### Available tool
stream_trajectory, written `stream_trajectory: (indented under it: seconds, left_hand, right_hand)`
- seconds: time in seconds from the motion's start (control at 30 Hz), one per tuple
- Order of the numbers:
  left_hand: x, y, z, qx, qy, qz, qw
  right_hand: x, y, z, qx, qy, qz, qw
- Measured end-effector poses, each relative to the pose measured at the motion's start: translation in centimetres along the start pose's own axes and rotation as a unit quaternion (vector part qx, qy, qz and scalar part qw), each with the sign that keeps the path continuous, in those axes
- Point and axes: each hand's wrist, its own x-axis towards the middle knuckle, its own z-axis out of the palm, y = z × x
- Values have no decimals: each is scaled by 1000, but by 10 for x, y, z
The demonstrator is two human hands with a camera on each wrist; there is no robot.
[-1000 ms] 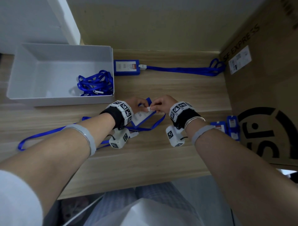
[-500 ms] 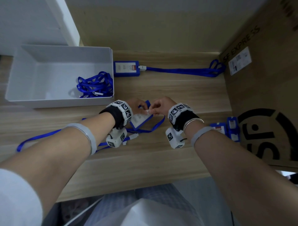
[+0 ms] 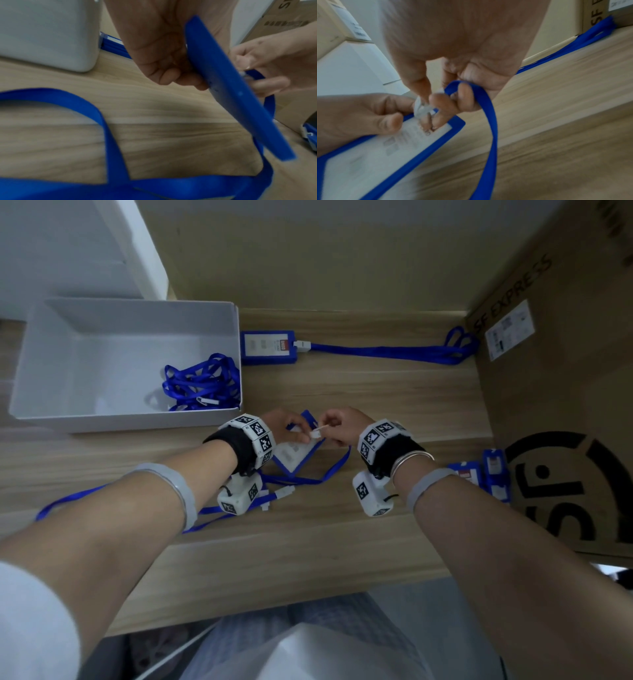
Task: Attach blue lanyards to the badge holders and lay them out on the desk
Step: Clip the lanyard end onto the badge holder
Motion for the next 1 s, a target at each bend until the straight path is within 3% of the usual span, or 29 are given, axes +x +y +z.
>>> stream_trajectory:
  seconds: [0.13, 0.27, 0.43, 1.0]
  left_hand:
    - [-6, -2, -4, 3, 20, 11, 1000]
    - [-10, 1, -4, -43, 41, 4, 998]
    - [-13, 7, -6, -36, 23, 5, 999]
    - [-15, 9, -6, -23, 18, -11, 1000]
  right_hand:
    - [-2, 12, -9, 52, 37, 30, 998]
    - [-4, 15, -15, 38, 10, 46, 998]
    - [-3, 7, -8, -33, -4, 26, 999]
    - [2, 9, 0, 1, -11, 39, 999]
